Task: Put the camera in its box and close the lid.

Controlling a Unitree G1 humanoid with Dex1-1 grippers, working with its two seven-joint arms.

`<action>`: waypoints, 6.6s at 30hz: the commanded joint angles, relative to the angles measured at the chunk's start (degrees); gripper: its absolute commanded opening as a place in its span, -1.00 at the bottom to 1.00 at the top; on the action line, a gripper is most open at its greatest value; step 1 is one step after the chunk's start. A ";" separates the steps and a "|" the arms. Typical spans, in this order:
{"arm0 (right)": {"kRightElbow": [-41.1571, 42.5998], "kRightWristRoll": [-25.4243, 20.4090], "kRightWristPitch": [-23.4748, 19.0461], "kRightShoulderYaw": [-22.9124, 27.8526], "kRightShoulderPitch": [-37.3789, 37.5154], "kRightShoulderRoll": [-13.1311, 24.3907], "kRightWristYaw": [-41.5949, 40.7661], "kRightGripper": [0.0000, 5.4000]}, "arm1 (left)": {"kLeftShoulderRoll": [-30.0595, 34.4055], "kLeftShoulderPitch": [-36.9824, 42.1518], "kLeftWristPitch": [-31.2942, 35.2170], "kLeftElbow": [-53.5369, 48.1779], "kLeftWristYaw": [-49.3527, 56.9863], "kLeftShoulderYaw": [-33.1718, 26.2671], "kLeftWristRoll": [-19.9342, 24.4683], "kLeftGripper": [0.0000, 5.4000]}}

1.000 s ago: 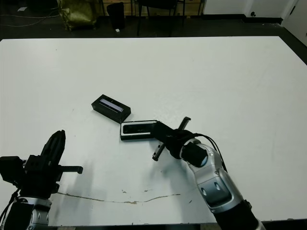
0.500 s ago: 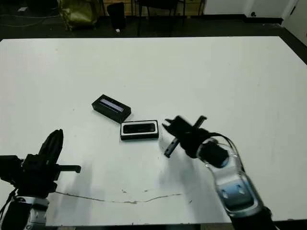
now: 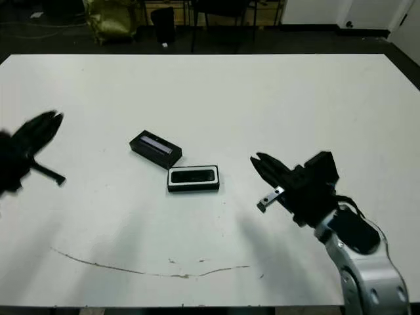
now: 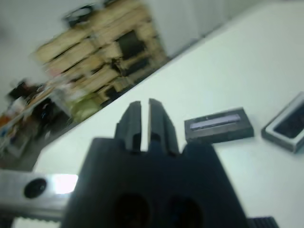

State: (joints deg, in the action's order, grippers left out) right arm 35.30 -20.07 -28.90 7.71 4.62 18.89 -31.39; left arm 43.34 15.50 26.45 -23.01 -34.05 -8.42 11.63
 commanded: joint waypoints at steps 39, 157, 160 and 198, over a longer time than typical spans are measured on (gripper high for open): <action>12.72 -17.72 -2.58 1.89 16.30 2.08 8.74 -0.99 | -25.69 46.10 -33.51 79.71 3.95 35.39 -37.78 -1.00; 10.06 -16.75 1.81 -3.37 15.81 3.05 10.20 -0.99 | -15.07 52.24 -25.58 67.61 -23.08 36.47 -44.74 -1.00; 10.02 -16.27 1.71 -3.44 15.71 3.21 10.28 -0.99 | -14.62 52.96 -26.84 67.28 -21.55 36.34 -45.13 -1.00; 10.69 -14.89 2.88 -2.55 20.83 3.86 9.38 -0.99 | -31.35 49.08 -32.09 87.41 -10.48 42.73 -46.22 -1.00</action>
State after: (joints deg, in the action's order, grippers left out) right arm 46.88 -35.13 -26.06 5.31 24.94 22.50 -21.68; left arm 12.25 66.29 -5.78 63.29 -44.62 33.54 -33.86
